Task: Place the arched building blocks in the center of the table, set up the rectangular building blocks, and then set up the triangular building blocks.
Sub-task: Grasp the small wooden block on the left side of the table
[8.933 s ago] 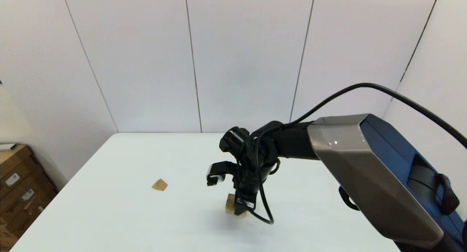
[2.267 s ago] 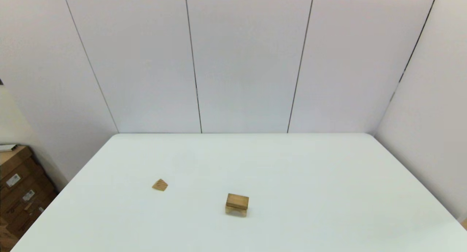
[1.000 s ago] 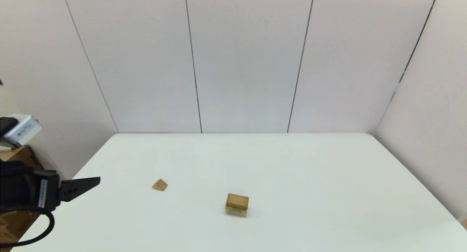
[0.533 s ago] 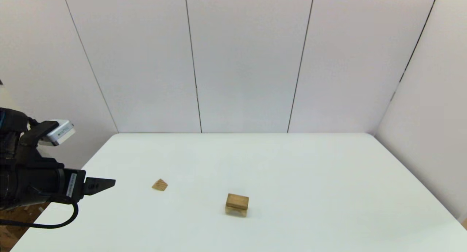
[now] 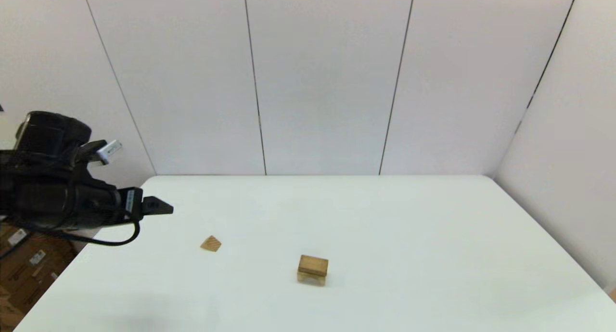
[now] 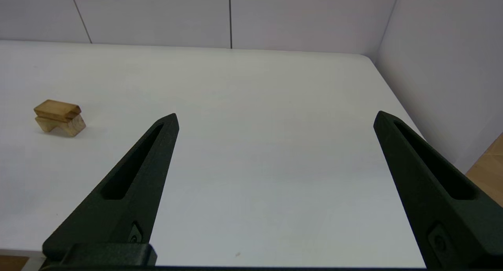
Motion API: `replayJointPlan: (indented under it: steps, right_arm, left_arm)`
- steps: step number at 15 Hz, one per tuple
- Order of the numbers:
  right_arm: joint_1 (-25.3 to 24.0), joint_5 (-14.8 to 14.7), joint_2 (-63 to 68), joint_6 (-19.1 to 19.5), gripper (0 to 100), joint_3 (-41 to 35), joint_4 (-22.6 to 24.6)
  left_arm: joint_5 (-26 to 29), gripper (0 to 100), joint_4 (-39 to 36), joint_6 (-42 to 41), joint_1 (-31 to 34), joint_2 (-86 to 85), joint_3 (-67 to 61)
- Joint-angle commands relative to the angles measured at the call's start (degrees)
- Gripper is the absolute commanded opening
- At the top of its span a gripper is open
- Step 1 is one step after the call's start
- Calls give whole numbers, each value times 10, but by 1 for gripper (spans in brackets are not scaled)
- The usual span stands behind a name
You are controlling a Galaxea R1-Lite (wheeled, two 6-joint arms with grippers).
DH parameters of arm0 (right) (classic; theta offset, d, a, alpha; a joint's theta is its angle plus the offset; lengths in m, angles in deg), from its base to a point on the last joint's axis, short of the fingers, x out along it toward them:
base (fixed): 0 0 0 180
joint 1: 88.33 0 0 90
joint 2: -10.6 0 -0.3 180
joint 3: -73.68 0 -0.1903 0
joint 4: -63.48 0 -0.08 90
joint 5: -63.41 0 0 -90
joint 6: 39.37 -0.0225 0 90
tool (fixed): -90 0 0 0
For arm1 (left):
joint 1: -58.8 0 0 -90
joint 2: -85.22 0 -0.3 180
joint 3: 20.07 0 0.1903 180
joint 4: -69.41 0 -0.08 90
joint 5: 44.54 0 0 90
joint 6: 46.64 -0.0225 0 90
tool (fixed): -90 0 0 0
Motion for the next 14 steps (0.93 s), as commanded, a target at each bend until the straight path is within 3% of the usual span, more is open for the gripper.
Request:
replayJointPlan:
  steps: [1,5,9,11,14]
  right_arm:
    - [0,0,-1,0,100,0,0]
    - [0,0,-1,0,100,0,0]
    - [0,0,-1,0,100,0,0]
    - [0,0,-1,0,100,0,0]
    - [0,0,-1,0,100,0,0]
  left_arm:
    - [0,100,53,167,-24,168,155]
    - [-22,100,109,310,-55,262,254]
    - [-125,100,195,479,-100,366,369]
    - [-130,100,246,531,-101,394,411]
    - [-128,100,257,615,-101,422,436]
